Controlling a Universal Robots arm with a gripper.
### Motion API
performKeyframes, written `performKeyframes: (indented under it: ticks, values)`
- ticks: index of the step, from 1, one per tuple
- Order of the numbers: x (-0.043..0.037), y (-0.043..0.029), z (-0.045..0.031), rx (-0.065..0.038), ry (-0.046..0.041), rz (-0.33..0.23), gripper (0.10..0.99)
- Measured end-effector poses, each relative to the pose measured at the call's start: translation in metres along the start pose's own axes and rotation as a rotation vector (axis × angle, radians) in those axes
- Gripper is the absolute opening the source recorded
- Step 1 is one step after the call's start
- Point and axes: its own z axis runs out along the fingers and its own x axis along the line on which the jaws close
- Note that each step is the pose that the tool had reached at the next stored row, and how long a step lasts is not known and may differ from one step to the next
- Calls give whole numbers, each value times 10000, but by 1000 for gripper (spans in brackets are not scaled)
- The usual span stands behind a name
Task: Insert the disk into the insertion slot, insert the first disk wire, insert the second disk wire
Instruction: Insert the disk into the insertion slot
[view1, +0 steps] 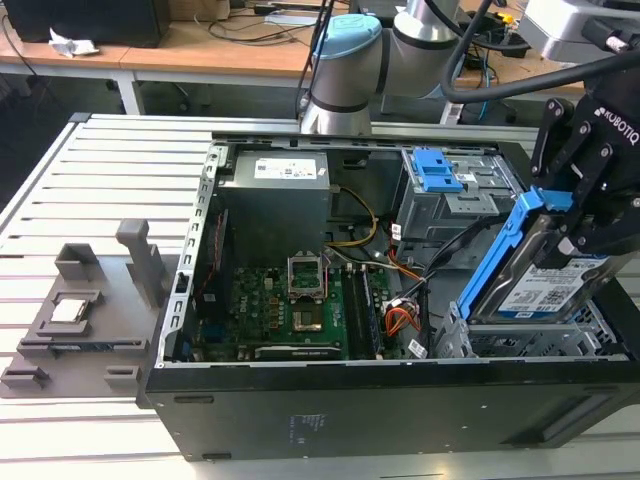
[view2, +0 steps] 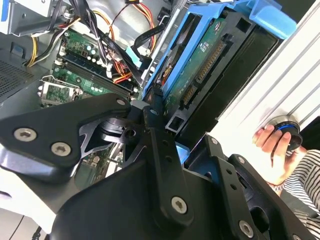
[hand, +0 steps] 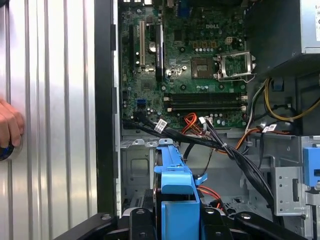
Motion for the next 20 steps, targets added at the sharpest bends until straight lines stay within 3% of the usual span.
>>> performKeyframes:
  ticks: [20]
  values:
    - [-1, -10, 247, -1, 1, 0, 365]
